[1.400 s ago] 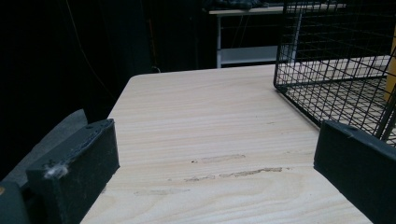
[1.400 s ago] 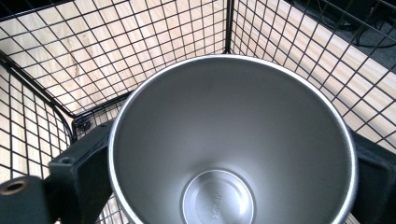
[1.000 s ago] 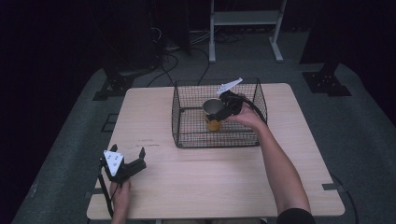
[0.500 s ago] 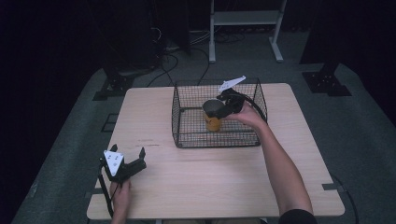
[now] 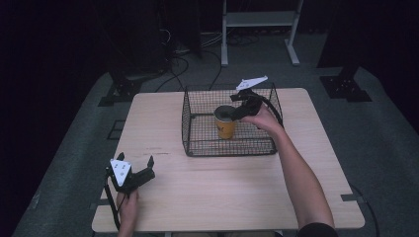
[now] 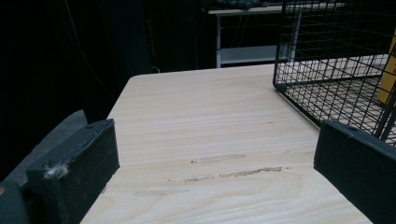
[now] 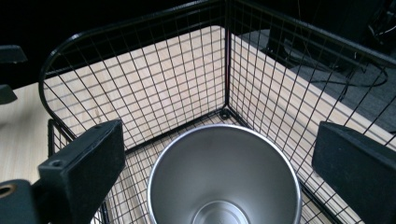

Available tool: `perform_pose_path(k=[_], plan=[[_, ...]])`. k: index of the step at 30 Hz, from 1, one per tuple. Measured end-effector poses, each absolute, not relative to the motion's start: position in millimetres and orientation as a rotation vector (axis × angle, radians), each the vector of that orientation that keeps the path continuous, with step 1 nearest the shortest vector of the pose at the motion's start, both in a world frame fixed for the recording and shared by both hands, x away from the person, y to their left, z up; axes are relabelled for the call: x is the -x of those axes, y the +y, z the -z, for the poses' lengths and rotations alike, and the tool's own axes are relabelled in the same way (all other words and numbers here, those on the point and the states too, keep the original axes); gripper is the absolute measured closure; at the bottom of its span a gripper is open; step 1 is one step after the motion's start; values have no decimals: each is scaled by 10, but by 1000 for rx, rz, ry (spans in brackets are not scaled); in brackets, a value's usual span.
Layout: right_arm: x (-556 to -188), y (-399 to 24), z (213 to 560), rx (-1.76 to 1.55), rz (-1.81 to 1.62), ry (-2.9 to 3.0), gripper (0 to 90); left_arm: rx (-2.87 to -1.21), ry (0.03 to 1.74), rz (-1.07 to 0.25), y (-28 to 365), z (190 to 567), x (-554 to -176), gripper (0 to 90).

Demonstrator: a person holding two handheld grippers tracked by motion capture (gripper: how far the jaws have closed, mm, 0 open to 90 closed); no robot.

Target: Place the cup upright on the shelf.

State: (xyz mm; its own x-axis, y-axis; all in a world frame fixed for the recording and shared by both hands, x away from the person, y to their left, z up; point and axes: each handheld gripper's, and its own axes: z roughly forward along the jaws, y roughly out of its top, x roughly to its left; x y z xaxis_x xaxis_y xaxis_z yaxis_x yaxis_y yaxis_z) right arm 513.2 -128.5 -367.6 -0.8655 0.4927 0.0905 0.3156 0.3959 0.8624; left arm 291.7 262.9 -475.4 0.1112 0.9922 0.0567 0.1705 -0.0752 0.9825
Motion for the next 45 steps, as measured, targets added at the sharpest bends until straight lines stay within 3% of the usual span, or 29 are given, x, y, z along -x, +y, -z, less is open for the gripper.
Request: perform_pose_path(k=[4,45], plan=[[-5103,-1287,3634,-708,-1478,2467,51,-1435,1225,-1091,2629,4754,-2918,0],[-4689,-1541,3294,-699,-1504,2434,51,-1427,1223,-1087,2635,4755,-2913,0]])
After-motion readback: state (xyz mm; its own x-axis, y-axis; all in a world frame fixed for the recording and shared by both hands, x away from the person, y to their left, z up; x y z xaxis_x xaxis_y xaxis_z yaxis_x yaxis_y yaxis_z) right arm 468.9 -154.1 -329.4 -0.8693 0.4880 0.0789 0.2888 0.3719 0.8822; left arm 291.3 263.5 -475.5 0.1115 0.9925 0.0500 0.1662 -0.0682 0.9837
